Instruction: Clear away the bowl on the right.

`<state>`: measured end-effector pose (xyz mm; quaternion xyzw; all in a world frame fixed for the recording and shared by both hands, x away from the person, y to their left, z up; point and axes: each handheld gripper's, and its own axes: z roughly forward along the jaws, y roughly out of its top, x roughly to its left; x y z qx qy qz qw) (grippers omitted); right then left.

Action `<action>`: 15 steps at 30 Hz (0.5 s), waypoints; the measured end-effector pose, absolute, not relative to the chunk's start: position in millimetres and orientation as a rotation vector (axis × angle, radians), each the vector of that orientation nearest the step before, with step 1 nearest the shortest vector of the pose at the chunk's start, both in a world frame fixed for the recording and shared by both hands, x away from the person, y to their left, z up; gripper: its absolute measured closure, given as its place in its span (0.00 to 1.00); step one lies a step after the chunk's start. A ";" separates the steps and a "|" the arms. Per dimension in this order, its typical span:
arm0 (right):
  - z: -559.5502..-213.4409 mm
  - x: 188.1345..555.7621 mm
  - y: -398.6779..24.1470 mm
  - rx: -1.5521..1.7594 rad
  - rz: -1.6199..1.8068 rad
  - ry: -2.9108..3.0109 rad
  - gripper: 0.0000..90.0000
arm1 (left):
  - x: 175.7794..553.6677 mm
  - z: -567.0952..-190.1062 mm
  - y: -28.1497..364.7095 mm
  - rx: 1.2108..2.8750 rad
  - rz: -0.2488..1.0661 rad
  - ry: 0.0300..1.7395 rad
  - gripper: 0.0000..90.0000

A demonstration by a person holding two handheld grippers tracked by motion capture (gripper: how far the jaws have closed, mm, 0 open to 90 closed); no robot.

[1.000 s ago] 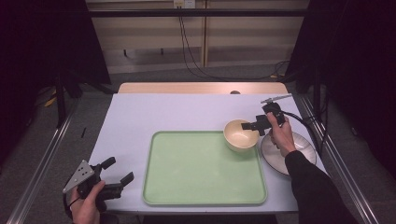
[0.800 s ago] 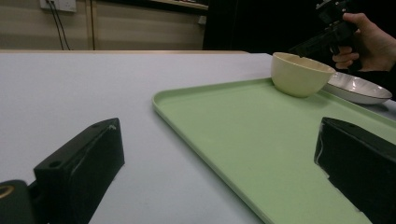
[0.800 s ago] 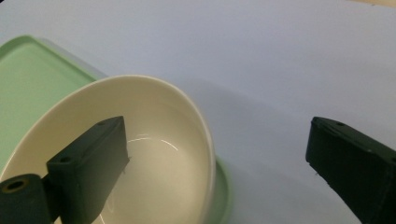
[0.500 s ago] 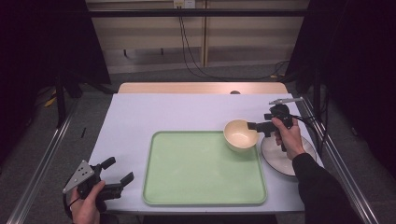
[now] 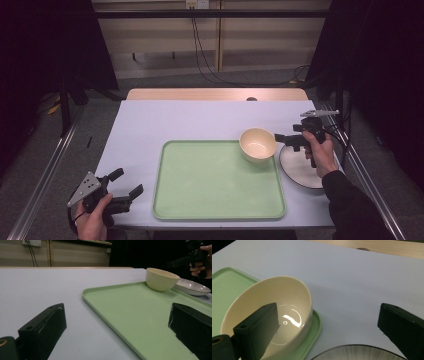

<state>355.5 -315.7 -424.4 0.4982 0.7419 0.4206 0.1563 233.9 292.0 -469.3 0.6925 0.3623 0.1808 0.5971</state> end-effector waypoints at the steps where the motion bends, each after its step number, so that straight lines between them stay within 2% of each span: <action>1: -424.4 355.5 -315.7 1.426 1.204 2.124 0.04 | 233.9 -469.3 292.0 1.607 0.420 0.841 0.02; 15: -418.2 320.4 -331.0 1.358 1.275 2.079 0.03 | 234.0 -469.6 291.5 1.599 0.426 0.855 0.02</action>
